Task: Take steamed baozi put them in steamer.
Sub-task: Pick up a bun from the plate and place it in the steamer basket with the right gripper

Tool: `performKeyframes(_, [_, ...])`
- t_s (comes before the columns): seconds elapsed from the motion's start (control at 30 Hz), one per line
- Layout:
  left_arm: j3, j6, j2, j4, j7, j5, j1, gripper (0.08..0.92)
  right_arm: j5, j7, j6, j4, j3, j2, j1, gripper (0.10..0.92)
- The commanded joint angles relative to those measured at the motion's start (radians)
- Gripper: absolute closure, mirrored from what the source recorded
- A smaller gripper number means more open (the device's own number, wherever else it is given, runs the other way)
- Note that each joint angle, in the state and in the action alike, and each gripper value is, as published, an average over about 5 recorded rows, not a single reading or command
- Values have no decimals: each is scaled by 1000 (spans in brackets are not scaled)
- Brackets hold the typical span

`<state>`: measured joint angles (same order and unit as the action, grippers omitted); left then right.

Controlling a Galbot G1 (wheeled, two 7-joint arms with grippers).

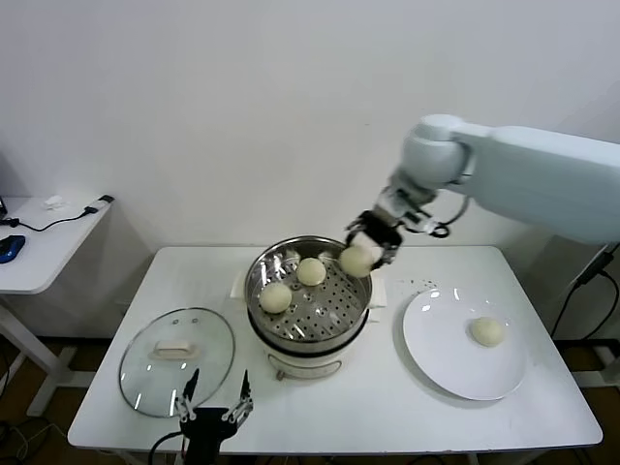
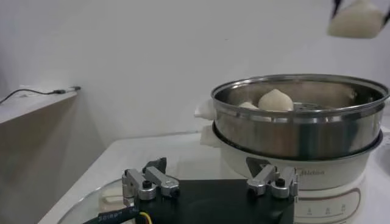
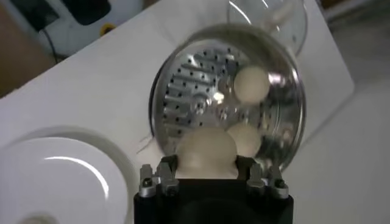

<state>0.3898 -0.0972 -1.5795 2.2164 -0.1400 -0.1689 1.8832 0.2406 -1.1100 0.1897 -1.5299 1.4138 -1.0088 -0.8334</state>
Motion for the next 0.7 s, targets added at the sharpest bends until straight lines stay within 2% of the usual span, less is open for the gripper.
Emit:
performKeyframes(0.03, [3, -3, 1, 2, 0, 2, -1, 177, -104, 50, 201, -1, 46, -257, 44, 380])
performKeyframes(0.43, [20, -9, 3, 6, 0, 18, -6, 177, -245, 64, 224, 100, 68, -311, 189, 381])
performKeyframes(0.7, [28, -6, 3, 6, -2, 20, -3, 177, -248, 86, 220, 146, 73, -318, 250, 380])
